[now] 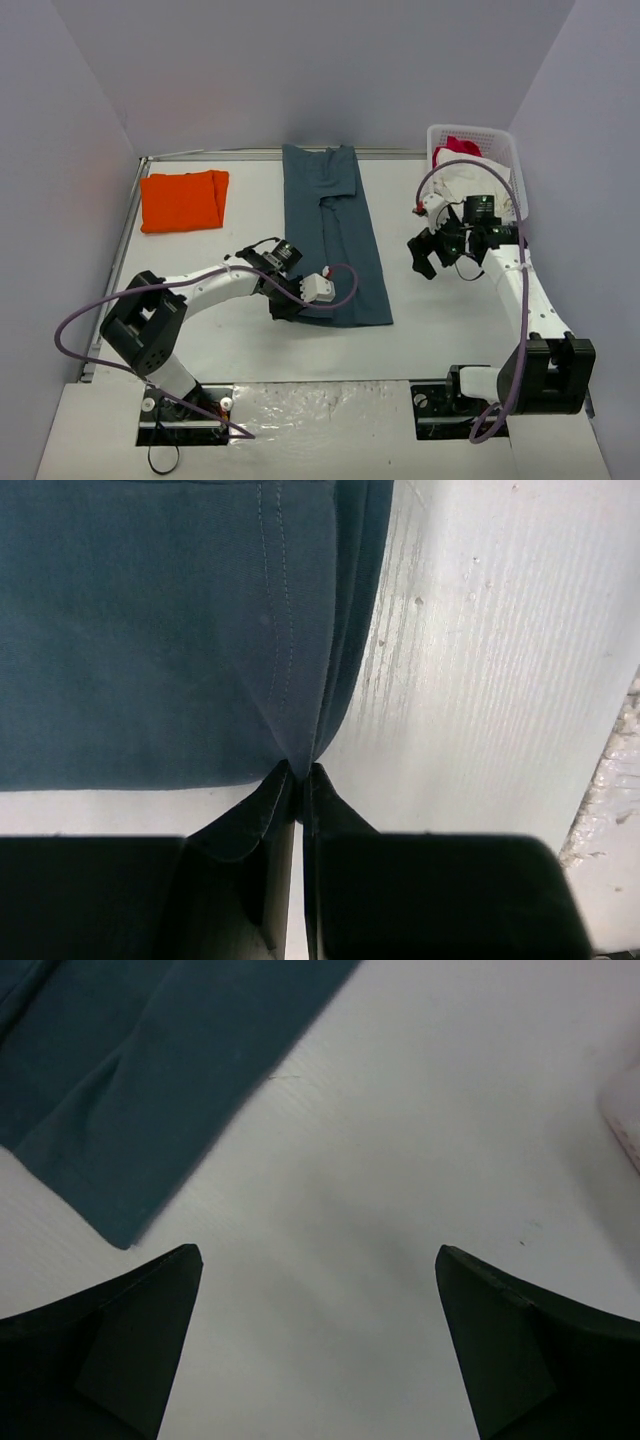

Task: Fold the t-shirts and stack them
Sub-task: Grab the bottom of the folded rectangular tshirt with both arms

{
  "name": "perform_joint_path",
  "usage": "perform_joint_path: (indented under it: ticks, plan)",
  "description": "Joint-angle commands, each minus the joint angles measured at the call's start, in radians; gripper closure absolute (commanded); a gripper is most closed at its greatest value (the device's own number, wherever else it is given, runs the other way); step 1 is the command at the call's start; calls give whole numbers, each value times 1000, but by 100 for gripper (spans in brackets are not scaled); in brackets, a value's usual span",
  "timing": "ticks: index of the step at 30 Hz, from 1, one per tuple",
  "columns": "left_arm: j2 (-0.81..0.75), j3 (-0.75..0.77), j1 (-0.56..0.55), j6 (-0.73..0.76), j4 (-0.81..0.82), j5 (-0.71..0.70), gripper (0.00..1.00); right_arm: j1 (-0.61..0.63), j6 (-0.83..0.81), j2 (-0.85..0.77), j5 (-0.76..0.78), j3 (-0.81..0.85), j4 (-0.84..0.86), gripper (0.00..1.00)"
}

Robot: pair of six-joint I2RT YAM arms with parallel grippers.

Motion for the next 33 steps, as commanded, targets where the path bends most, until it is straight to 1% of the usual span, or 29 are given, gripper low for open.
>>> perform_joint_path:
  ticks: [1,2,4,5,6,7,8,9,14,19,20,22,26,28,33]
  plan:
    - [30,47,41,46,-105,133,98,77,-228,-41,-103,-59,-113,0]
    - [33,55,56,54,-120,142,98,97,-308,-56,-106,-73,-131,0]
    - [40,61,68,59,-129,161,98,149,-374,-73,-105,-125,-129,3]
    - [43,64,71,62,-137,167,98,164,-437,-82,-105,-141,-124,4]
    - [45,70,81,65,-143,172,98,178,-451,-85,-99,-153,-116,5]
    - [51,75,85,68,-152,185,98,202,-465,-76,-96,-170,-100,12]
    - [53,79,93,73,-157,195,98,215,-471,-68,-90,-173,-93,14]
    - [54,82,105,73,-158,199,98,226,-473,-62,-85,-176,-89,19]
    - [45,92,148,45,-152,239,98,302,-474,-56,-91,-195,-73,22]
    - [71,127,183,46,-187,290,98,425,-448,-10,-27,-222,-34,28]
    - [88,133,186,50,-194,294,98,446,-434,-4,-21,-227,-26,31]
    - [100,147,188,51,-204,299,98,512,-411,10,5,-237,-12,34]
    - [117,156,190,54,-214,303,98,584,-370,30,42,-256,5,43]
    - [119,158,191,56,-215,305,98,601,-361,42,64,-262,5,47]
    - [129,164,205,57,-226,314,98,611,-354,56,90,-296,6,55]
